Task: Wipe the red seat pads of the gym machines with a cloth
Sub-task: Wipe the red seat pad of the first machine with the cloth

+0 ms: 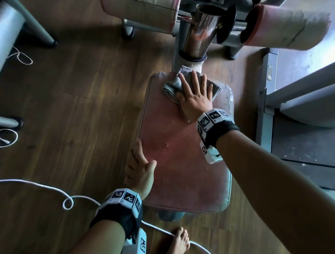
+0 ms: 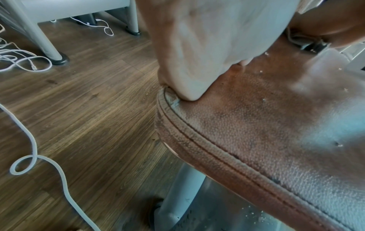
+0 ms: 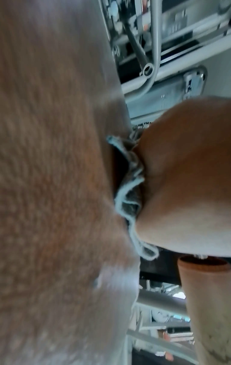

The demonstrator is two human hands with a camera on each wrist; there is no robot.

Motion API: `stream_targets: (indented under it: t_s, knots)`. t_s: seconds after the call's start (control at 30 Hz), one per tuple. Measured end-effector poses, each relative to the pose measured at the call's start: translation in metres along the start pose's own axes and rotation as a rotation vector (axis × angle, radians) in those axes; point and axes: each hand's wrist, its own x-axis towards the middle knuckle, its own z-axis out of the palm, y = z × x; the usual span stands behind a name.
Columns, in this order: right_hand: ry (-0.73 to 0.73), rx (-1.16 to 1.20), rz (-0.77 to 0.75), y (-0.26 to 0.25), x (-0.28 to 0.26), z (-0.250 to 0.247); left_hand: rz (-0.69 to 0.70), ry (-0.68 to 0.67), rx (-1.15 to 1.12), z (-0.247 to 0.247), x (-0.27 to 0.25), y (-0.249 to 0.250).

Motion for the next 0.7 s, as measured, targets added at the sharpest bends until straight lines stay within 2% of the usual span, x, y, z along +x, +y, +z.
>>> stream_targets:
  t_s: [0.07,0.2,0.27,0.37,0.5,0.6,0.7]
  knots:
    - [-0.012,-0.029,-0.09,-0.012,-0.016,0.006,-0.013,-0.001,0.012,0.002,0.0,0.0]
    - [-0.16,-0.161,-0.498,-0.037,-0.06,0.013,-0.025,0.036,0.031,0.005,0.004,-0.003]
    - [-0.19,-0.107,-0.502,-0.038,-0.071,0.001,-0.017,0.028,0.032,0.005,0.005,-0.004]
    - [-0.123,0.175,-0.243,-0.018,-0.09,-0.016,-0.024,0.028,0.042,0.005,0.004,-0.002]
    - [0.056,0.403,0.259,0.035,-0.14,-0.004,0.018,0.043,-0.043,0.005,0.003,-0.004]
    - [-0.015,0.55,0.62,0.04,-0.167,0.008,0.054,0.033,-0.123,0.003,0.002,-0.007]
    - [-0.079,0.566,0.754,0.026,-0.169,0.014,0.08,0.032,-0.166,0.0,0.002,-0.007]
